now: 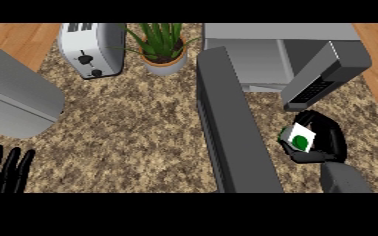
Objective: Pick up the milk, place it into the microwave and close the microwave
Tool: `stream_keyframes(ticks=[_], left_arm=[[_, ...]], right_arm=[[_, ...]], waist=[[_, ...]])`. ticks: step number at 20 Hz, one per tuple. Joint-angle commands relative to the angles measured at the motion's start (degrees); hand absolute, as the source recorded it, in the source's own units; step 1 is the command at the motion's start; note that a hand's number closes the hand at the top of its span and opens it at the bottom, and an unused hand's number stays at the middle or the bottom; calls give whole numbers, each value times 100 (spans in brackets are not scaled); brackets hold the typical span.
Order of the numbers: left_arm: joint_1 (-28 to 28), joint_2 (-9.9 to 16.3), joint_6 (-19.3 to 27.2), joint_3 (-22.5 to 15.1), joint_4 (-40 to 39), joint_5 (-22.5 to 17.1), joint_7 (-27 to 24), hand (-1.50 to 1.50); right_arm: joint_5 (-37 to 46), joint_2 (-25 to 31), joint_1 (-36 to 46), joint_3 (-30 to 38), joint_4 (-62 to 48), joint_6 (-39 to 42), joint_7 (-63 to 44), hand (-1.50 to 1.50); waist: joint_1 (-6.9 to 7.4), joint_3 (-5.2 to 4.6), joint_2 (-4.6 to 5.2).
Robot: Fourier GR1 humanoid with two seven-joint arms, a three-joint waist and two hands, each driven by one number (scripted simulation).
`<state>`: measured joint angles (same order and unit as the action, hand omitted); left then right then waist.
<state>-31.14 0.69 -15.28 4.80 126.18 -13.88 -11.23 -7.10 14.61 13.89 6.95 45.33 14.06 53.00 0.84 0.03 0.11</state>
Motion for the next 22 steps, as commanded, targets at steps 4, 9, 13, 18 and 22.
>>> stream_keyframes(ticks=[4, 9, 13, 18, 22], left_arm=[[-192, -55, 26, 44, 474, -210, 264, -150], [-311, -68, 41, 29, 454, -313, 230, -150], [-162, -45, -189, 192, 24, -313, 10, -150], [-395, 77, -547, 502, -89, -454, -248, -150], [-188, 168, -421, 729, 75, -711, 228, -150]], right_arm=[[-141, 202, 361, -212, 22, 966, -105, 150], [-148, 216, 70, -385, 1143, 639, -640, 150], [72, -182, 941, -448, 1077, -179, -1282, 150], [422, -379, 1529, -480, 775, -809, -1809, 150], [562, -417, 2124, -401, 154, -908, -1949, 150]], waist=[[-22, 0, -16], [-73, -5, -31], [-23, -4, -12], [23, -4, -8], [26, -1, 0]])
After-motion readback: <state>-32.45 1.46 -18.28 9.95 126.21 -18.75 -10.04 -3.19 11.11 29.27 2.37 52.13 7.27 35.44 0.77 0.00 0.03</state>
